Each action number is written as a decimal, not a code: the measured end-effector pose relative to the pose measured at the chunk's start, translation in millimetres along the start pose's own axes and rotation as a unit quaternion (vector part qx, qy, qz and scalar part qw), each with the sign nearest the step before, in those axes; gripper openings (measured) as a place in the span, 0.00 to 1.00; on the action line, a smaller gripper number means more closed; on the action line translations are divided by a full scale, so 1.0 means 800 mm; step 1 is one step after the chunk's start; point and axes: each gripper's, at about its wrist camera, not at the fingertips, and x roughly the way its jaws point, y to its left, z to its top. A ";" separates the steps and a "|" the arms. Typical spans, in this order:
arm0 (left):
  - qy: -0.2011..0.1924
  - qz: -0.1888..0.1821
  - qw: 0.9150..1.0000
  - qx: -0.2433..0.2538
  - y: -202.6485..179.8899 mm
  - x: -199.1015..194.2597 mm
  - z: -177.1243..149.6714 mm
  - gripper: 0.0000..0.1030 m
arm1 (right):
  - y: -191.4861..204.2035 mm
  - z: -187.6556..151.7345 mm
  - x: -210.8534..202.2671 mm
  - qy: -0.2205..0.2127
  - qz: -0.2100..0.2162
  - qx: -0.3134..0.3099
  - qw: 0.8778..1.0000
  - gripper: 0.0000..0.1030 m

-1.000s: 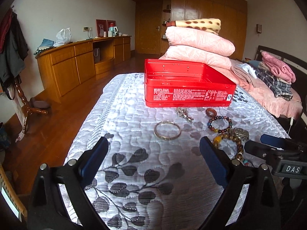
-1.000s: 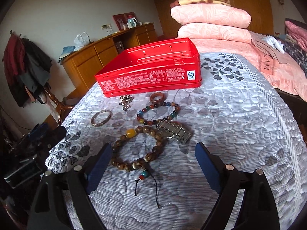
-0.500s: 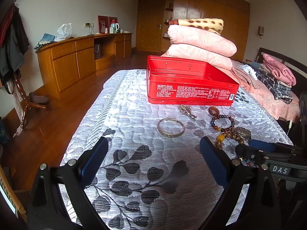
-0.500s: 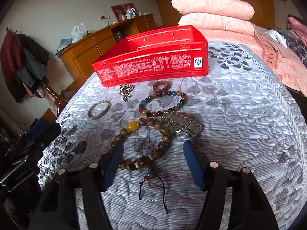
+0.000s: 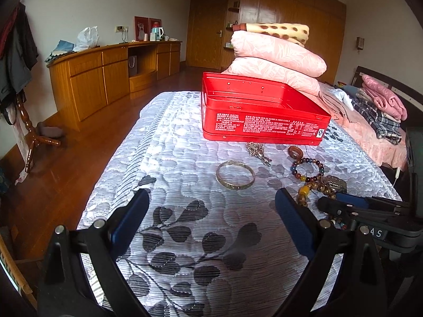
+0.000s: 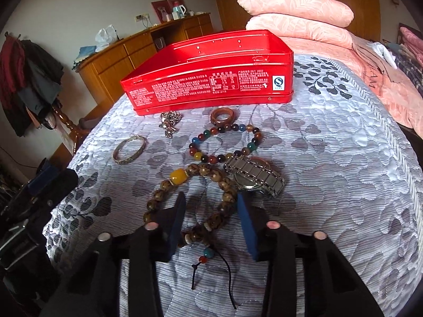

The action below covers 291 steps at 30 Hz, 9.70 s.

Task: Organize jewelry
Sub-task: 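Grasp the wooden bead bracelet with the right tool while the left tool grasps the silver bangle, then carry the silver bangle and wooden bracelet over the red tin with both tools, then lower both held pieces into the red tin and open both tools, then withdraw both tools from the tin back over the remaining jewelry, then grasp the silver link watch with the right tool, then grasp the multicolour bead bracelet with the left tool while the right tool holds the watch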

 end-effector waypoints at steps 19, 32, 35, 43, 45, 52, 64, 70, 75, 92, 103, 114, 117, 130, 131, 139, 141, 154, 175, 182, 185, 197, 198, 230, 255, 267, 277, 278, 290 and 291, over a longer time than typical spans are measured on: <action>0.053 -0.022 0.998 -0.009 -0.019 0.040 0.020 0.90 | -0.038 -0.001 -0.036 -0.024 -0.003 0.016 1.000 0.11; 0.128 -0.008 0.992 -0.012 -0.034 0.106 0.030 0.64 | -0.047 -0.005 -0.024 -0.016 0.012 0.022 1.000 0.11; 0.130 -0.001 0.991 -0.005 -0.037 0.108 0.029 0.62 | -0.048 -0.006 -0.023 -0.015 0.013 0.023 1.000 0.11; 0.125 -0.001 0.992 0.000 -0.037 0.101 0.027 0.44 | -0.047 -0.006 -0.022 -0.011 0.011 0.025 1.000 0.11; 0.123 -0.006 0.992 0.000 -0.035 0.091 0.023 0.44 | -0.047 -0.006 -0.021 -0.011 0.010 0.025 1.000 0.11; 0.121 -0.015 0.993 0.003 -0.028 0.059 0.000 0.44 | -0.047 -0.006 -0.017 -0.004 0.006 0.024 1.000 0.11; 0.116 -0.013 0.993 0.006 -0.027 0.055 -0.010 0.44 | -0.042 -0.006 -0.013 -0.002 -0.005 0.010 1.000 0.13; 0.111 -0.022 0.994 -0.003 -0.024 0.047 -0.007 0.44 | -0.038 -0.002 -0.023 -0.011 0.000 0.003 1.000 0.11; 0.098 -0.031 0.995 -0.007 -0.022 0.035 0.001 0.44 | -0.033 0.009 -0.044 -0.031 0.004 -0.009 0.999 0.11; 0.032 -0.061 0.998 0.007 -0.039 0.008 0.068 0.44 | -0.018 0.091 -0.107 -0.106 -0.008 -0.065 0.992 0.11; -0.004 -0.079 0.997 0.018 -0.056 0.028 0.145 0.44 | -0.012 0.166 -0.108 -0.142 0.001 -0.076 0.987 0.11; -0.007 -0.077 0.997 0.012 -0.069 0.093 0.197 0.44 | -0.016 0.220 -0.058 -0.145 0.012 -0.056 0.988 0.11; 0.003 -0.075 0.997 0.010 -0.068 0.116 0.203 0.44 | -0.020 0.231 -0.037 -0.139 0.017 -0.045 0.989 0.11; 0.047 -0.061 0.997 0.015 -0.072 0.198 0.198 0.44 | -0.035 0.244 0.040 -0.099 0.030 -0.029 0.994 0.11; 0.051 -0.061 0.997 0.014 -0.072 0.203 0.197 0.45 | -0.036 0.243 0.045 -0.093 0.028 -0.030 0.995 0.12; 0.039 -0.058 0.997 0.009 -0.064 0.195 0.194 0.61 | -0.046 0.237 0.031 -0.107 0.005 -0.022 0.994 0.19; 0.019 -0.056 0.998 0.012 -0.064 0.176 0.196 0.71 | -0.047 0.232 0.018 -0.118 -0.002 -0.027 0.993 0.23; -0.071 -0.018 0.997 -0.001 -0.041 0.053 0.135 0.90 | -0.053 0.122 -0.060 -0.166 -0.012 -0.028 0.986 0.68; -0.029 -0.011 0.999 0.010 -0.044 0.009 0.032 0.95 | -0.047 0.016 -0.056 -0.089 -0.007 -0.040 0.995 0.88; -0.020 -0.010 1.000 0.016 -0.041 0.007 0.018 0.95 | -0.044 0.009 -0.052 -0.081 -0.008 -0.042 0.996 0.88; -0.018 -0.008 1.000 0.014 -0.039 0.007 0.017 0.95 | -0.044 0.009 -0.051 -0.079 -0.007 -0.041 0.996 0.88; -0.014 -0.004 1.000 0.015 -0.037 0.004 0.013 0.95 | -0.041 0.011 -0.041 -0.067 0.002 -0.046 0.997 0.88; -0.014 -0.004 1.000 0.016 -0.037 0.004 0.014 0.95 | -0.041 0.012 -0.040 -0.065 0.004 -0.046 0.997 0.88; 0.051 -0.004 0.999 -0.003 -0.031 0.037 0.011 0.95 | -0.030 0.033 0.016 0.021 -0.006 -0.062 0.998 0.48; 0.058 -0.077 0.994 0.047 -0.165 0.081 0.034 0.76 | -0.135 0.031 -0.033 -0.019 -0.033 0.016 0.999 0.29; 0.122 -0.093 0.985 0.076 -0.213 0.142 0.035 0.56 | -0.168 0.034 -0.031 -0.022 -0.018 0.036 0.999 0.29; 0.142 -0.072 0.986 0.053 -0.193 0.154 0.032 0.12 | -0.167 0.033 -0.030 -0.020 -0.016 0.038 0.999 0.30; 0.143 -0.072 0.986 0.053 -0.191 0.152 0.031 0.08 | -0.166 0.033 -0.030 -0.019 -0.017 0.038 0.999 0.30; 0.153 -0.101 0.982 0.051 -0.181 0.131 0.019 0.11 | -0.154 0.029 -0.023 0.003 -0.020 0.022 1.000 0.35; 0.152 -0.100 0.982 0.053 -0.182 0.133 0.019 0.11 | -0.155 0.028 -0.023 0.003 -0.020 0.022 1.000 0.35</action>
